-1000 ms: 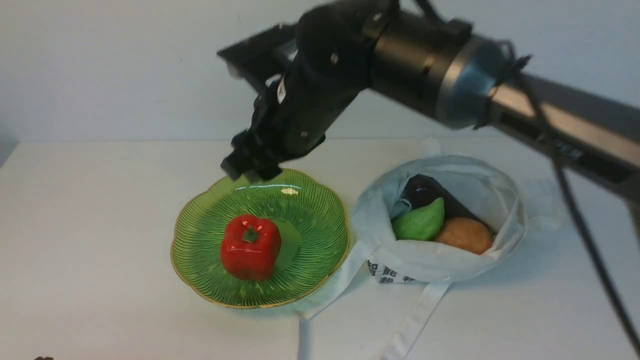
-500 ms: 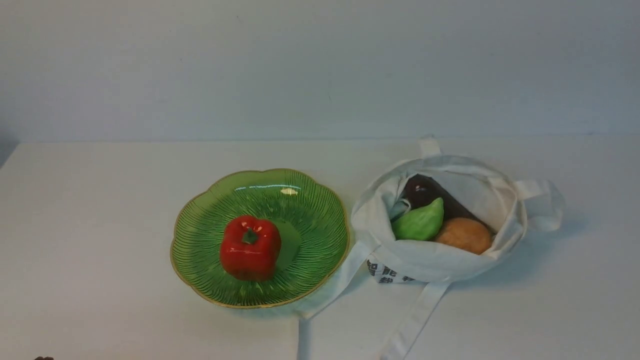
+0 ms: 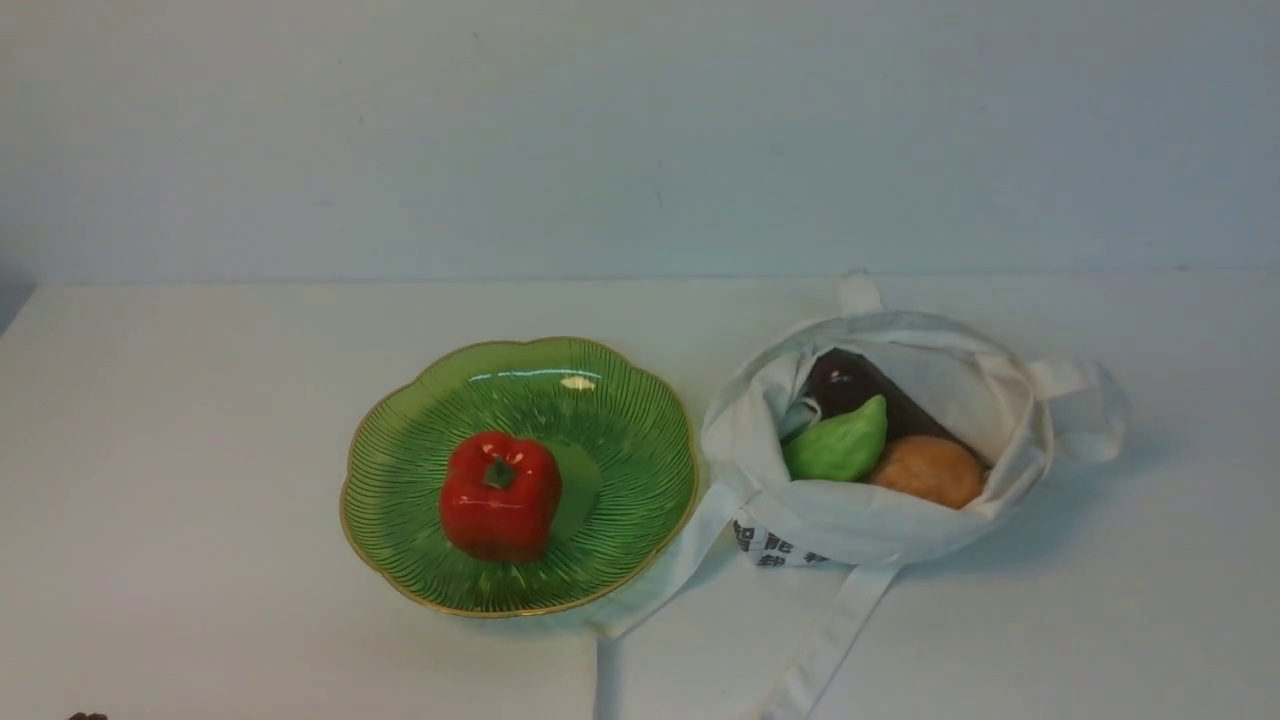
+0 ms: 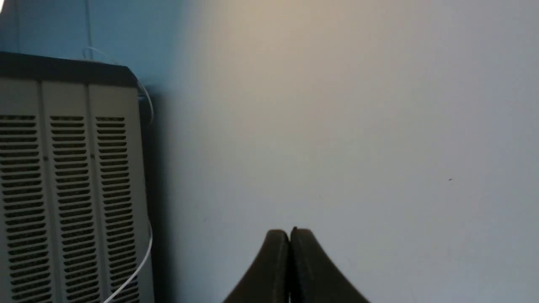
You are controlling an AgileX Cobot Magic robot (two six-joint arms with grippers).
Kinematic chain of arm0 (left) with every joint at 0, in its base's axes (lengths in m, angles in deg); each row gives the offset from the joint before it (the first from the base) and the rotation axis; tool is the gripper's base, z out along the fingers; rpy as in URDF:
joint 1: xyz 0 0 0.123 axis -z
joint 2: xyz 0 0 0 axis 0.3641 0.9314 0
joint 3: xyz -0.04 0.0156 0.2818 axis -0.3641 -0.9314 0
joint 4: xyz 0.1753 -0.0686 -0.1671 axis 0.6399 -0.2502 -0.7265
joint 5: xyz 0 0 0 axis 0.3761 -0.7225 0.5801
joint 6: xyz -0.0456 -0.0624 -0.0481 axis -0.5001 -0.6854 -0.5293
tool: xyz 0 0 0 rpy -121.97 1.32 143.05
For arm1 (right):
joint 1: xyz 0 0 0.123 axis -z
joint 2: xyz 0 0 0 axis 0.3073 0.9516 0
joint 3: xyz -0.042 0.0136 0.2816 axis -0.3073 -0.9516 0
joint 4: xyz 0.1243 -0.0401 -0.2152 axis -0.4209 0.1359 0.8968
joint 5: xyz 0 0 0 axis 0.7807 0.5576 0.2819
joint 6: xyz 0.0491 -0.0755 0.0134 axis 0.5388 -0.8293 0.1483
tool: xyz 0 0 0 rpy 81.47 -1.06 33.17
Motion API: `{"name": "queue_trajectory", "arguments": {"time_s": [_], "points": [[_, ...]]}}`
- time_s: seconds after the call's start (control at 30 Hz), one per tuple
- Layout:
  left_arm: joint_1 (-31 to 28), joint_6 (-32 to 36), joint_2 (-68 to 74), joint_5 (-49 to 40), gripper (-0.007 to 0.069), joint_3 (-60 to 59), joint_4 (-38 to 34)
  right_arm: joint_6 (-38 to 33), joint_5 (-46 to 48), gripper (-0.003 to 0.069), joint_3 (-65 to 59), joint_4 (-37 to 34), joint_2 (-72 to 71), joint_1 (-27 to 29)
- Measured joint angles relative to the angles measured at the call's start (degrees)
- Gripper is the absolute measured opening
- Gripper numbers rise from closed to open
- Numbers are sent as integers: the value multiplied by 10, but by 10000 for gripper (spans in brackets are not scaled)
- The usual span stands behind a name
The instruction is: Take vegetables from cloth bag on white table place on plate.
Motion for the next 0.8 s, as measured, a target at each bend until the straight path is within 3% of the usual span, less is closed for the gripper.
{"name": "queue_trajectory", "arguments": {"time_s": [0.17, 0.63, 0.8], "points": [[0, 0, 0, 0, -8, 0, -1, 20, -15, -13, -76, 5, -37, 0], [0, 0, 0, 0, -8, 0, 0, 23, -16, -11, -99, -28, -37, 0], [0, 0, 0, 0, -8, 0, 0, -14, -16, -11, -100, -75, -37, 0]]}}
